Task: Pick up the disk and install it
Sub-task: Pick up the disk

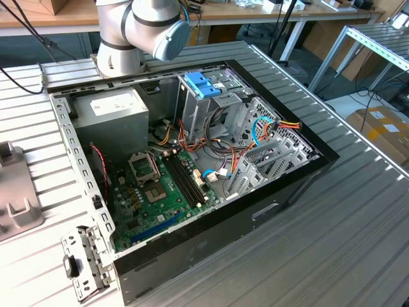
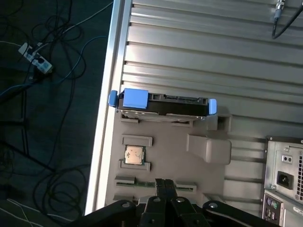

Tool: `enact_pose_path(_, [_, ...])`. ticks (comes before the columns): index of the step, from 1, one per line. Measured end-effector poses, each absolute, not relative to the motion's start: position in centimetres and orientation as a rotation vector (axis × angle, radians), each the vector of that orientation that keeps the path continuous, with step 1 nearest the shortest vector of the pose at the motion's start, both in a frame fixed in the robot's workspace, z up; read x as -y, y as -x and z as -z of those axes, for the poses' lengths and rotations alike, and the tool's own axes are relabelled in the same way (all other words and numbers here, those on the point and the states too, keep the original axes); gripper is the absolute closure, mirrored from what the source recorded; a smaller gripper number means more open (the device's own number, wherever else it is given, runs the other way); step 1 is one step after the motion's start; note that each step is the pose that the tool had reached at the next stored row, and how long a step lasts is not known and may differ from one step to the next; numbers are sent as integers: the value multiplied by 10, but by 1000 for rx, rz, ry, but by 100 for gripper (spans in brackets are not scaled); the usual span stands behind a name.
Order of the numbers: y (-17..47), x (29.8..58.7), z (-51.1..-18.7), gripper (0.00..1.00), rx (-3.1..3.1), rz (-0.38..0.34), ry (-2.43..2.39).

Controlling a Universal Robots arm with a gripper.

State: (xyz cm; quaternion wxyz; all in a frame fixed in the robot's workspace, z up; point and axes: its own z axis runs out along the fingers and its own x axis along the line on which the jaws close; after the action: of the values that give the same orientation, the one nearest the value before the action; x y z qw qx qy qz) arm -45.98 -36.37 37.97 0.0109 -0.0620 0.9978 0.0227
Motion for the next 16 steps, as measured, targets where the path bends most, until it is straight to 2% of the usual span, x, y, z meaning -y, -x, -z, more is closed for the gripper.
enact_pose_path(16, [460, 364, -380, 89, -3104, -72, 331])
